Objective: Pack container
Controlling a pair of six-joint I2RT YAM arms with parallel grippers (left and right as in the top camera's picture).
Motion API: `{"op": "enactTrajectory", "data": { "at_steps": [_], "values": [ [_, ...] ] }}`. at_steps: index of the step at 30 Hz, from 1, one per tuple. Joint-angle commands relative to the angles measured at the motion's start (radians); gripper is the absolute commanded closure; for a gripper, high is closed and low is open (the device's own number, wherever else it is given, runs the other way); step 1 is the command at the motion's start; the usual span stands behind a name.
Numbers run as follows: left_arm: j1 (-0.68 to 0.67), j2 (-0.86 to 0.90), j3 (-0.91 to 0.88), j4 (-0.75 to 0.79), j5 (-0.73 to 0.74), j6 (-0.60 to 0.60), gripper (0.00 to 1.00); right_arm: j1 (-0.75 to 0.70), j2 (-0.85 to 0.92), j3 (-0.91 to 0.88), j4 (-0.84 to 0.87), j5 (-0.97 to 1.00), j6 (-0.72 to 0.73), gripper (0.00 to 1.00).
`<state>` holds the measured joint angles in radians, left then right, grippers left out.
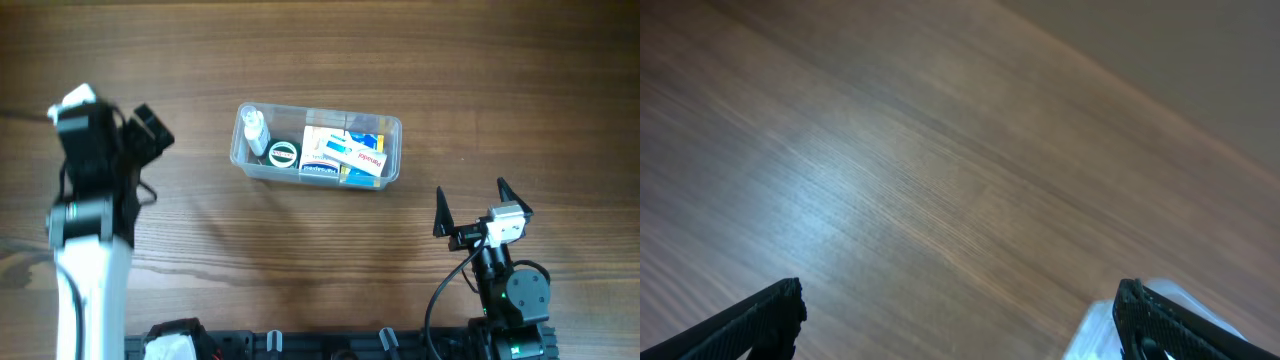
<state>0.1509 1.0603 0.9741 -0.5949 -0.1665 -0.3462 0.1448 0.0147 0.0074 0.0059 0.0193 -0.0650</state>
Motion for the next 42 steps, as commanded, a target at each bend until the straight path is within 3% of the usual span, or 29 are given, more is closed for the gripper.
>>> {"op": "enactTrajectory", "data": {
  "at_steps": [1, 10, 20, 26, 29, 35, 38, 42],
  "values": [
    [0.002, -0.257, -0.183, -0.001, 0.002, -0.002, 0.00, -0.005, -0.011, -0.002, 0.001, -0.020, 0.015, 0.00],
    [0.002, -0.739, -0.488, -0.052, 0.001, -0.002, 0.00, -0.005, -0.011, -0.002, 0.001, -0.020, 0.015, 0.00],
    [0.002, -0.898, -0.541, -0.289, 0.002, -0.003, 0.00, -0.005, -0.011, -0.002, 0.001, -0.020, 0.015, 0.00],
    [-0.035, -0.983, -0.626, -0.283, 0.001, -0.002, 0.00, -0.005, -0.011, -0.002, 0.001, -0.020, 0.015, 0.00],
    [-0.038, -1.014, -0.678, -0.146, 0.018, -0.003, 0.00, -0.005, -0.011, -0.002, 0.001, -0.020, 0.015, 0.00],
    [-0.038, -1.027, -0.778, 0.327, 0.086, 0.002, 0.00, -0.005, -0.011, -0.002, 0.001, -0.020, 0.015, 0.00],
    [-0.038, -1.046, -0.849, 0.459, 0.126, 0.002, 0.00, -0.005, -0.011, -0.002, 0.001, -0.020, 0.015, 0.00],
    [-0.045, -1.058, -0.914, 0.514, 0.151, 0.001, 0.00, -0.005, -0.011, -0.002, 0.001, -0.020, 0.015, 0.00]
  ]
}}
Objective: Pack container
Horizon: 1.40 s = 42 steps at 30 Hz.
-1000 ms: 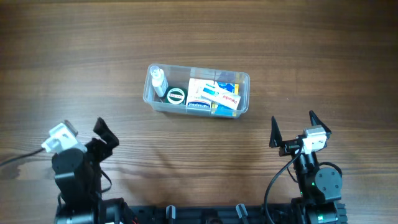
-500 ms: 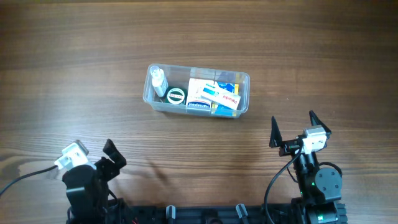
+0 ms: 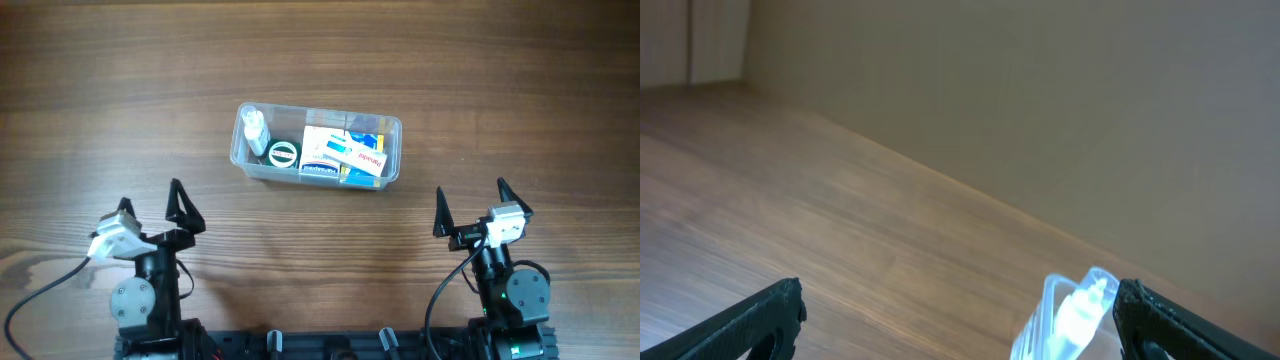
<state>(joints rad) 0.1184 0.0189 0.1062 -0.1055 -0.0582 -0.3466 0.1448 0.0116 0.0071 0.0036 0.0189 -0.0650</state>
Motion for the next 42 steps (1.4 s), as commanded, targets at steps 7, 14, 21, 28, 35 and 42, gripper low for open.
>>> {"op": "enactTrajectory", "data": {
  "at_steps": [7, 14, 21, 28, 35, 42],
  "values": [
    [-0.076, -0.016, -0.100, 0.036, 0.035, 0.072, 0.00, -0.005, -0.008, -0.002, 0.003, -0.020, 0.015, 0.00],
    [-0.095, -0.016, -0.100, 0.035, 0.051, 0.104, 0.00, -0.005, -0.008, -0.002, 0.003, -0.020, 0.015, 0.00],
    [-0.095, -0.016, -0.100, 0.032, 0.104, 0.195, 0.00, -0.005, -0.008, -0.002, 0.003, -0.020, 0.015, 0.00],
    [-0.095, -0.016, -0.100, 0.032, 0.102, 0.180, 0.00, -0.005, -0.008, -0.002, 0.003, -0.020, 0.015, 0.00],
    [-0.095, -0.016, -0.100, 0.032, 0.102, 0.180, 0.00, -0.005, -0.008, -0.002, 0.003, -0.020, 0.015, 0.00],
    [-0.095, -0.016, -0.100, 0.032, 0.102, 0.180, 0.00, -0.005, -0.008, -0.002, 0.003, -0.020, 0.015, 0.00]
  ]
}}
